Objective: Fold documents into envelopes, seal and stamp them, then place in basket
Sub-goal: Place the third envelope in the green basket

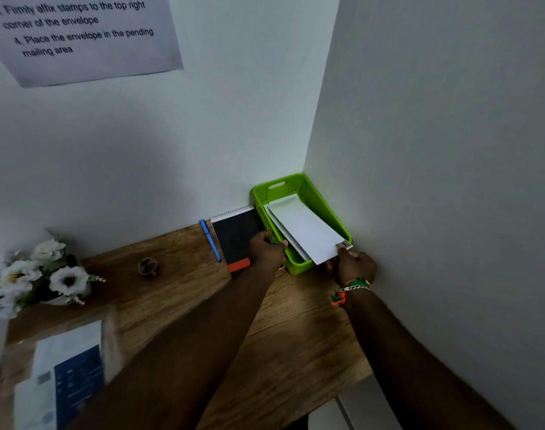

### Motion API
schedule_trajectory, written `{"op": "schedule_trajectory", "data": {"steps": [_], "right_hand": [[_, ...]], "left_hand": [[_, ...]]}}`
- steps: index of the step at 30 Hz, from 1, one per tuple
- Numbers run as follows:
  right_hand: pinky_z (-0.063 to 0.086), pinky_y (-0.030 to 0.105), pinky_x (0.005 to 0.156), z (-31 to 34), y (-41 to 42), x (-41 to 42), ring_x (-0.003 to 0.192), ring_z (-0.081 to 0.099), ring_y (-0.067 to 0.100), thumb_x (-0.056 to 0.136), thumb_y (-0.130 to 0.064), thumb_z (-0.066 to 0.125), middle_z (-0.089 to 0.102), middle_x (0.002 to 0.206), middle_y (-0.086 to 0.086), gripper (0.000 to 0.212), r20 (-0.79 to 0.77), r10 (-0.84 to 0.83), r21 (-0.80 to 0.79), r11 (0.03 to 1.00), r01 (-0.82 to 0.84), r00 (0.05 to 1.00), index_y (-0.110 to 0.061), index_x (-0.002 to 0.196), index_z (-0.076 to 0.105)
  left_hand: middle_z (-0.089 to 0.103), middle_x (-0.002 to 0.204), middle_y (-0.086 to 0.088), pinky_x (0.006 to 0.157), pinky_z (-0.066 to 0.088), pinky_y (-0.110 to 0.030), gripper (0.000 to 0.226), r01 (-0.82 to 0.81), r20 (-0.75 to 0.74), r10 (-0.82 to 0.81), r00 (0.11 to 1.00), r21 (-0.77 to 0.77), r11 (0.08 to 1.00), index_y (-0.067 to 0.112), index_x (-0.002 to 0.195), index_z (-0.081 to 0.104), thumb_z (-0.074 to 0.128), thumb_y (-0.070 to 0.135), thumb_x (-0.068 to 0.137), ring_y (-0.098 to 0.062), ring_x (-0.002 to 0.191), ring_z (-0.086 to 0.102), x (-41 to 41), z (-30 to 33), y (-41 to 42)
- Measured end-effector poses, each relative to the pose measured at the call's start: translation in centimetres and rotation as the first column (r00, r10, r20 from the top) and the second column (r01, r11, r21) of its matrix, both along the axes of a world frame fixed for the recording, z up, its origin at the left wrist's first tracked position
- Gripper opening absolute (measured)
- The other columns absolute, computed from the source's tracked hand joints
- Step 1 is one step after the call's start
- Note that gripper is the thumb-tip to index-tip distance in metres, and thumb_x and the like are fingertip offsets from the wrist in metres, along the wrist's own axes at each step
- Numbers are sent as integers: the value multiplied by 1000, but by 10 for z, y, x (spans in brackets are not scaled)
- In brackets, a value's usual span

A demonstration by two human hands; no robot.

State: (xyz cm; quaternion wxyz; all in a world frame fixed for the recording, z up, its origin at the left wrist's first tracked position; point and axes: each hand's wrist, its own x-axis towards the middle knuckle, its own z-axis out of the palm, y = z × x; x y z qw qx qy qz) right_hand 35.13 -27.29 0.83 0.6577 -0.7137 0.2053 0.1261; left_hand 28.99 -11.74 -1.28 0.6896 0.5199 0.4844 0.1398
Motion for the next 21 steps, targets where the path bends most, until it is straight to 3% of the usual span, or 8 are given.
{"op": "schedule_trajectory", "data": {"steps": [2, 5, 9, 13, 17, 21], "right_hand": [[61, 52, 65, 2, 2, 0, 47, 62, 27, 79, -22, 80, 64, 51, 11, 27, 10, -3, -32, 999, 3, 1000, -8, 64, 61], [56, 34, 53, 3, 4, -1, 36, 58, 18, 85, -24, 75, 65, 60, 19, 26, 50, 21, -108, 994, -16, 999, -2, 75, 64], [53, 29, 47, 7, 8, -1, 30, 55, 10, 88, -23, 72, 61, 54, 10, 27, 61, 44, -131, 991, -36, 997, 2, 82, 63], [58, 43, 54, 7, 8, -4, 38, 61, 22, 85, -31, 74, 65, 56, 17, 36, 57, 45, -107, 993, -39, 997, 3, 80, 63], [56, 37, 54, 8, 3, -12, 46, 67, 26, 84, -44, 72, 68, 59, 16, 46, 63, 45, -121, 992, -37, 997, 0, 75, 61], [53, 29, 49, 12, 1, -34, 47, 65, 24, 90, -39, 68, 67, 61, 14, 39, 93, 35, -155, 988, -20, 995, -11, 69, 53]], "left_hand": [[61, 86, -1, 76, 60, -46, 44, 4, -3, -4, 1000, 9, 1000, 8, 126, 57, 74, 2, 86, -15, 64, 60, -1, 0, -1], [60, 84, 0, 77, 60, -48, 43, 6, -2, -6, 1000, 11, 1000, 9, 125, 57, 74, 2, 86, -16, 63, 60, -2, 4, -1], [64, 88, -4, 78, 61, -50, 43, 14, -16, -14, 1000, 9, 1000, 7, 124, 58, 76, 5, 85, -17, 65, 63, -6, 6, -2], [68, 103, -16, 70, 61, -40, 43, 41, 1, -41, 999, 34, 999, 4, 123, 57, 77, 7, 85, -19, 70, 65, -15, 8, -6], [67, 105, -20, 52, 56, -26, 38, 72, 40, -74, 996, 42, 997, 5, 116, 57, 78, 7, 84, -23, 75, 65, -33, 14, -4], [62, 106, -15, 62, 58, -28, 42, 79, 51, -81, 995, 44, 996, 3, 123, 56, 76, 8, 87, -23, 87, 63, -61, 24, 4]]}}
